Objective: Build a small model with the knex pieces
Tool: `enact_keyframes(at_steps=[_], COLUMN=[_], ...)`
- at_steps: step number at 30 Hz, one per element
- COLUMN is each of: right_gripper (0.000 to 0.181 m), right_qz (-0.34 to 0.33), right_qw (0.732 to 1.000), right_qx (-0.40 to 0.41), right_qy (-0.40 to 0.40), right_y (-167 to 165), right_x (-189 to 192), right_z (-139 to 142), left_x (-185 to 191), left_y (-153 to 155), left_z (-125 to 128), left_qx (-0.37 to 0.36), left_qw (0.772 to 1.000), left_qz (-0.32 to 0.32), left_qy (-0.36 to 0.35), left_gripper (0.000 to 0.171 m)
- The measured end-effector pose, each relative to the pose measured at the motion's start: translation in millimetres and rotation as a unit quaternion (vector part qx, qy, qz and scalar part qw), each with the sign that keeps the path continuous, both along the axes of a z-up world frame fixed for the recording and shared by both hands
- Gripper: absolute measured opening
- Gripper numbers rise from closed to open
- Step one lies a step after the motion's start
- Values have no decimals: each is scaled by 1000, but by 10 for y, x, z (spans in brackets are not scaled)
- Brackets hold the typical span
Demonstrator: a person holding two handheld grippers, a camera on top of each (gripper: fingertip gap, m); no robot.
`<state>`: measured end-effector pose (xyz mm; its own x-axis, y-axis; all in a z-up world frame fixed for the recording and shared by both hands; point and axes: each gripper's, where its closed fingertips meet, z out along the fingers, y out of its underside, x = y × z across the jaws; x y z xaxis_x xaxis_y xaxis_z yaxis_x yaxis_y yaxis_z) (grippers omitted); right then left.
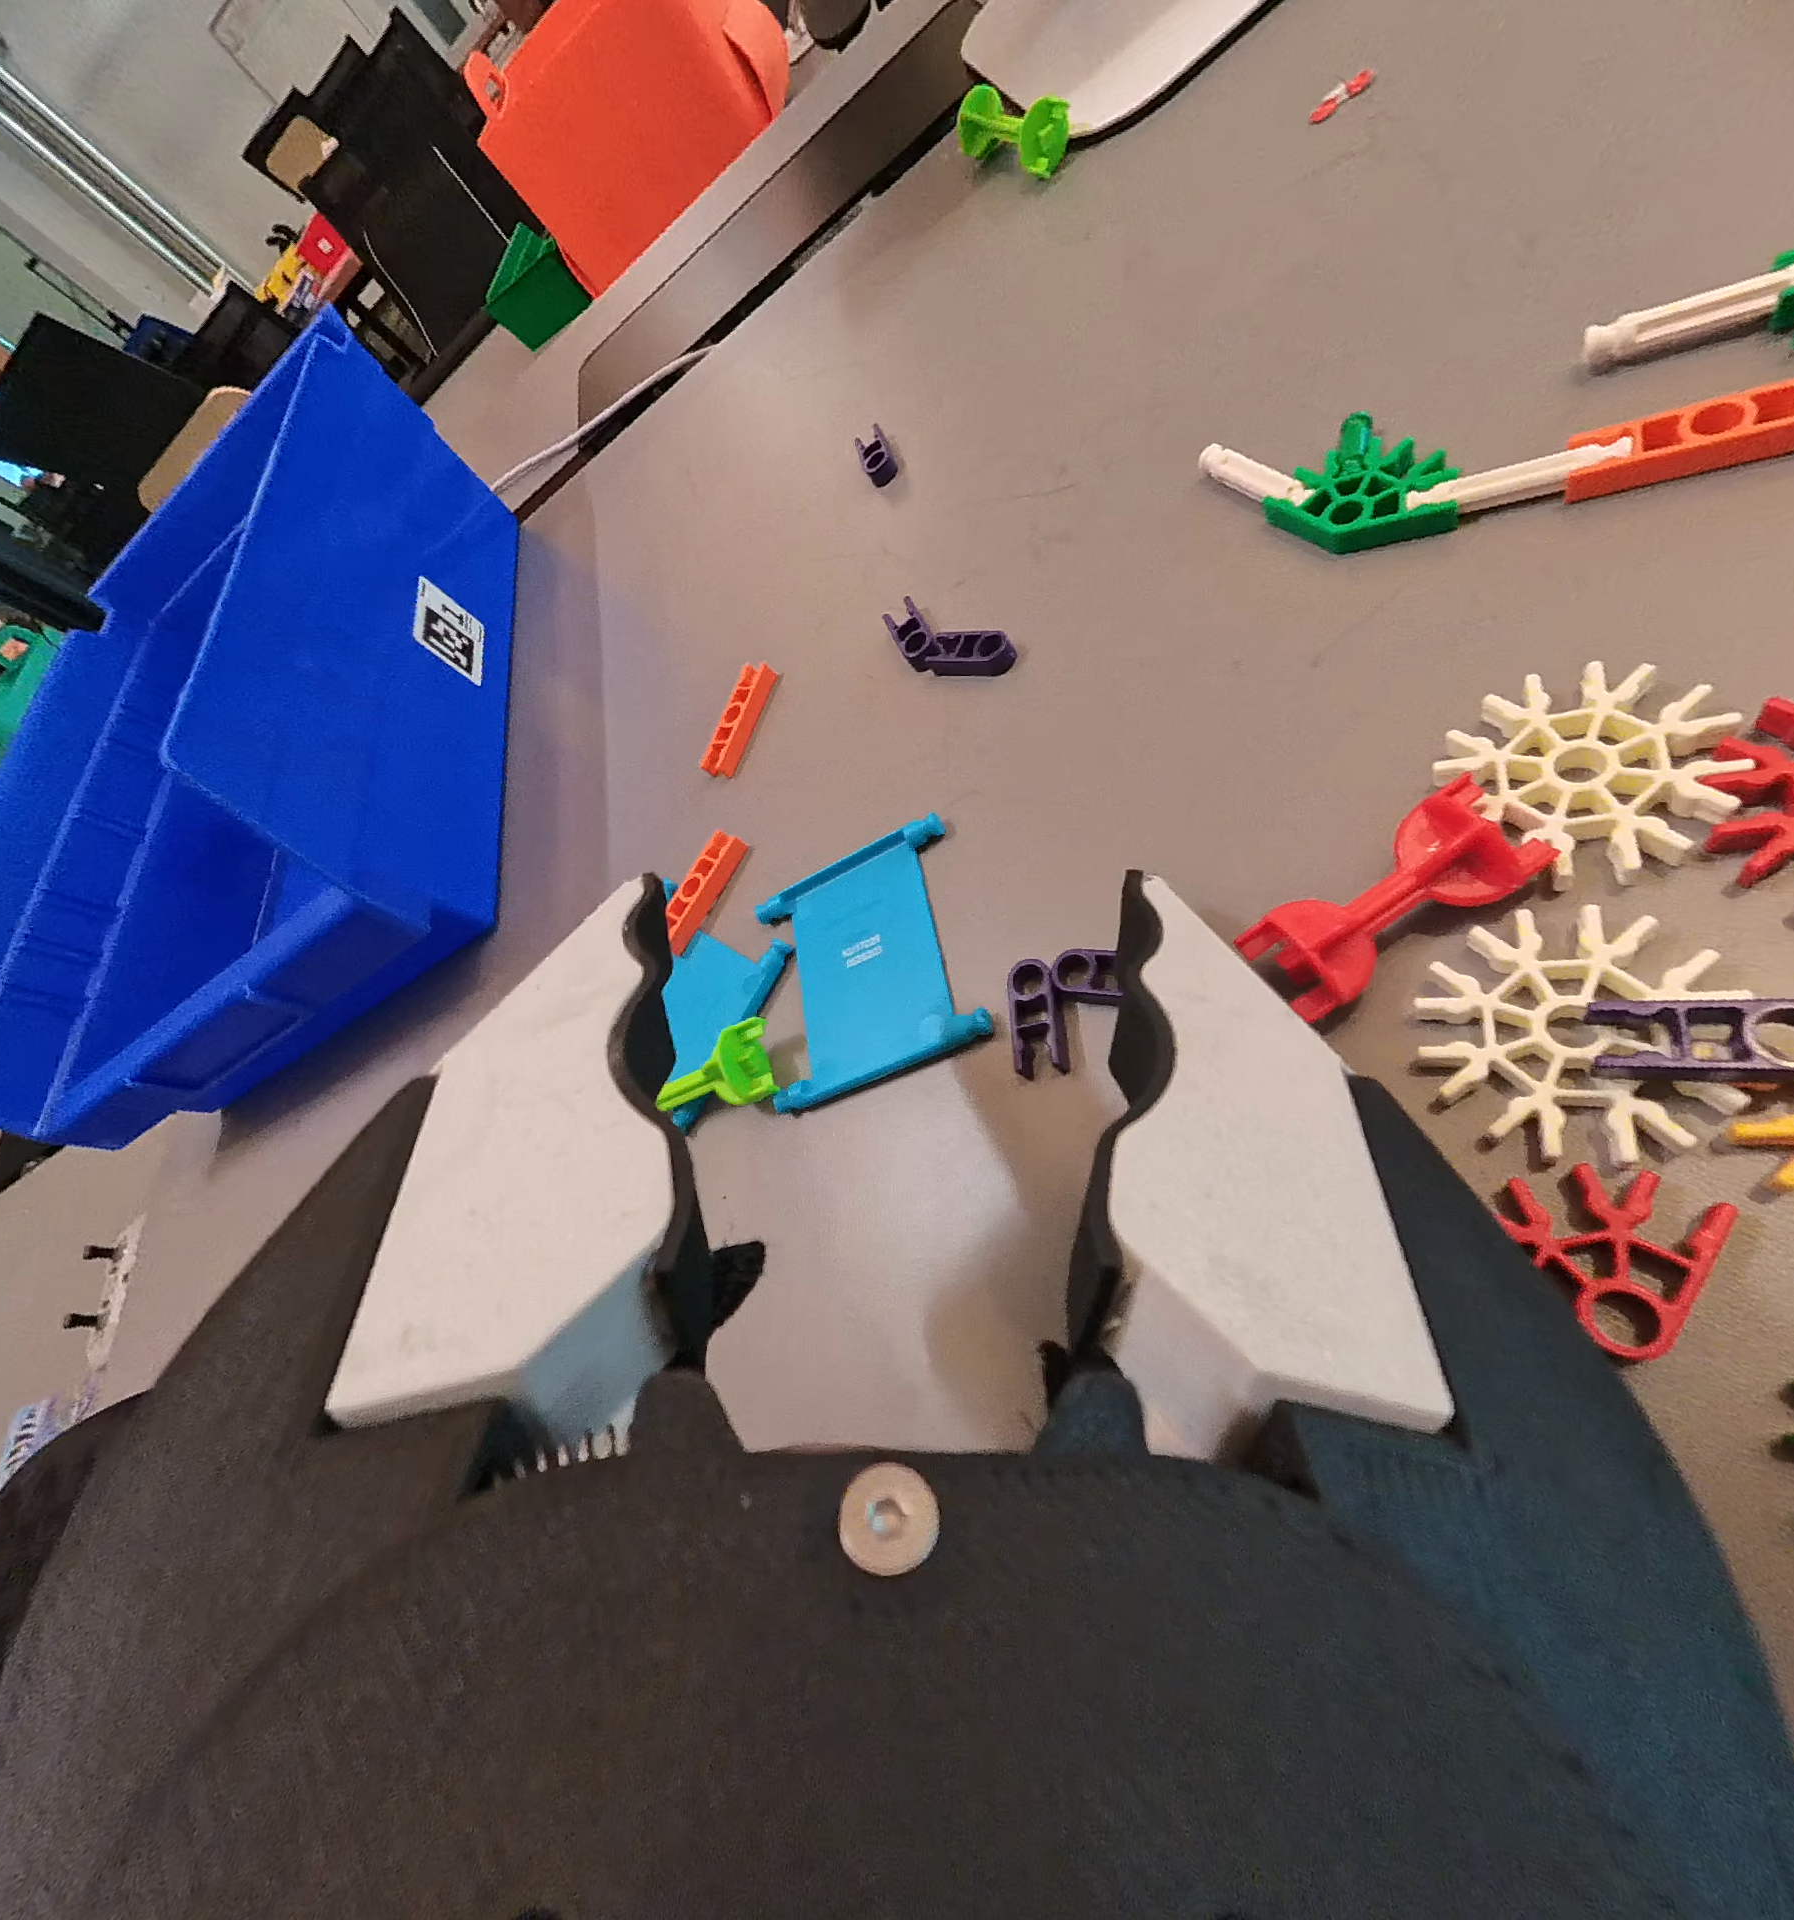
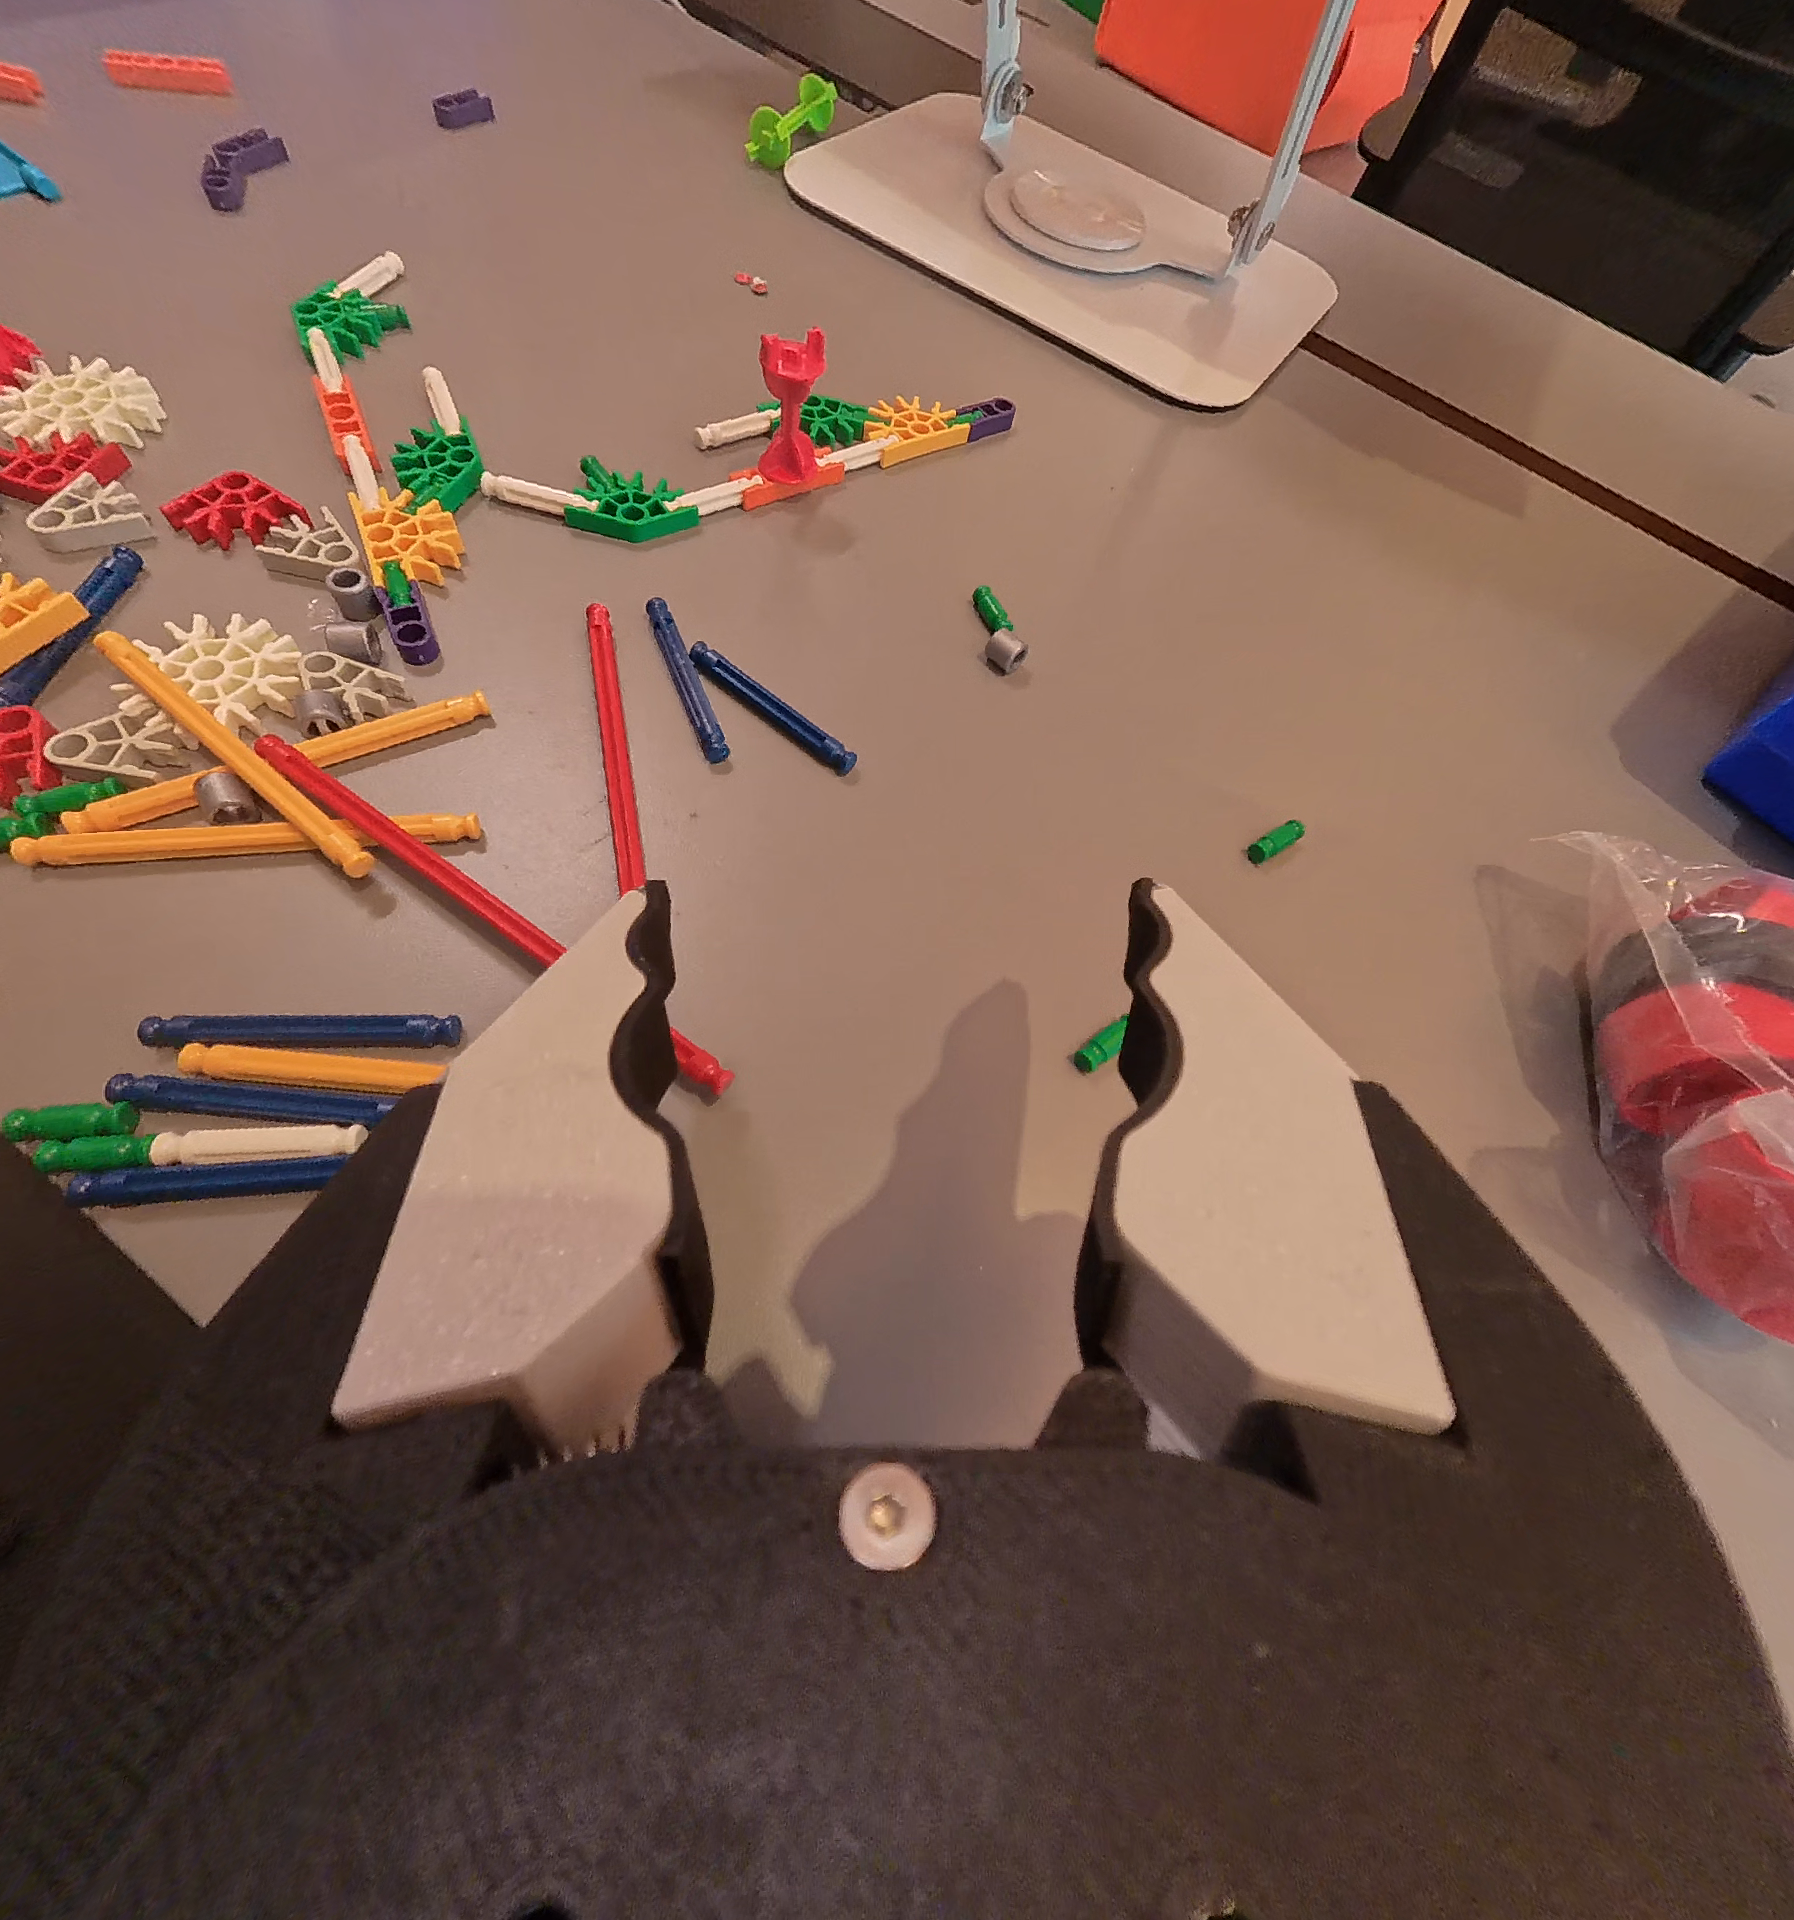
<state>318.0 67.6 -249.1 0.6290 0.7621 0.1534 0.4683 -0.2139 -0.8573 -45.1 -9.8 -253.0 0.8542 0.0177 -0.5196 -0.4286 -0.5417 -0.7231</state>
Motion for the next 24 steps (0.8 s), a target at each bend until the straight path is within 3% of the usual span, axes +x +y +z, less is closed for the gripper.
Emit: enact_keyframes(at_steps=[24], right_gripper=[95], right_qz=[-44], right_qw=[998], right_qx=[13], right_qy=[-33], right_y=[110], right_x=[87], right_z=[-59], left_x=[94], left_y=[15], left_z=[-47], left_qx=[-13], left_qw=[999], left_qz=[-33], left_qy=[-20], left_gripper=[85])
